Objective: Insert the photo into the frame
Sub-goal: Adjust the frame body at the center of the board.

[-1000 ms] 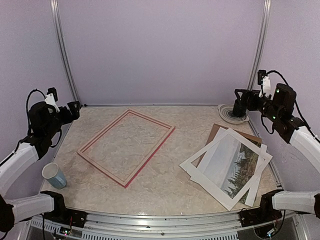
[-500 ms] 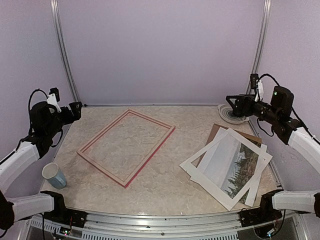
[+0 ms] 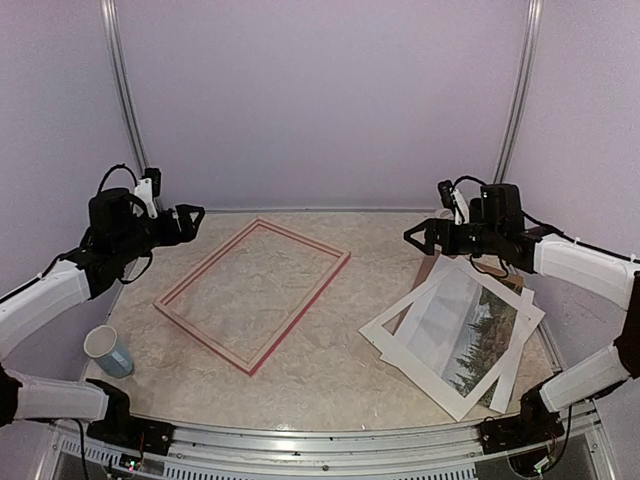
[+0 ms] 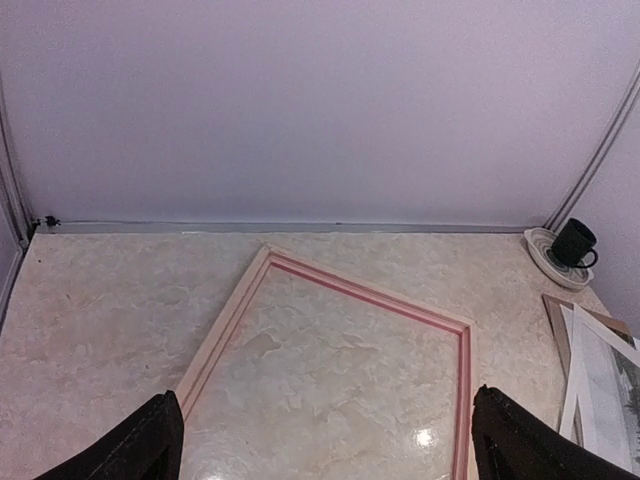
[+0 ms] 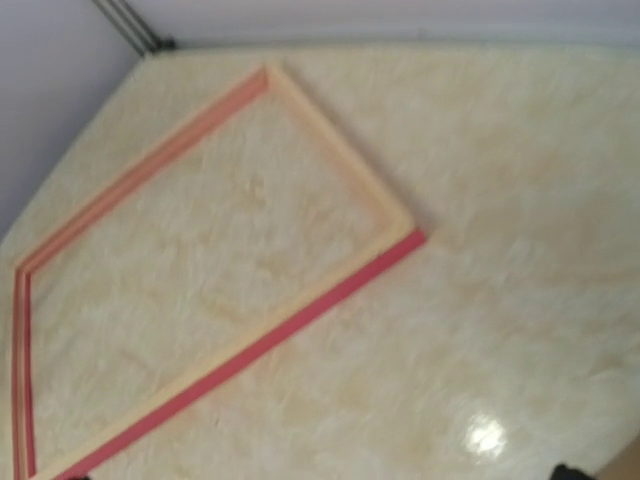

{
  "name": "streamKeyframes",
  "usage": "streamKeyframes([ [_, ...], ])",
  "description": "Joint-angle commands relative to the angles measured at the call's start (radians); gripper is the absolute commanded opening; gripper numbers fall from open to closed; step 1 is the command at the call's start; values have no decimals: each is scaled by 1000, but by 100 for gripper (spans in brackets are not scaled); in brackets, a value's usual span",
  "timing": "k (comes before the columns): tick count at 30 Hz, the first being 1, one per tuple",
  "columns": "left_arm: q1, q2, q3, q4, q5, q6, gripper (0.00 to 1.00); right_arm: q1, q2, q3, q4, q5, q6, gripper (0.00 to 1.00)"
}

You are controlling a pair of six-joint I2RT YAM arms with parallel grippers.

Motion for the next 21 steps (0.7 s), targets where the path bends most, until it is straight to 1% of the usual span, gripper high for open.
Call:
streamKeyframes([
  [1,-84,18,29,-71,-14,-24,99,54,83,46,-24,62,58,99],
  [11,-308,53,-45,-68,-26,-132,99,156,302,143,-7,18,102,99],
  [21,-430,87,-124,-40,4,-206,99,192,508,291,20,0,153,99],
])
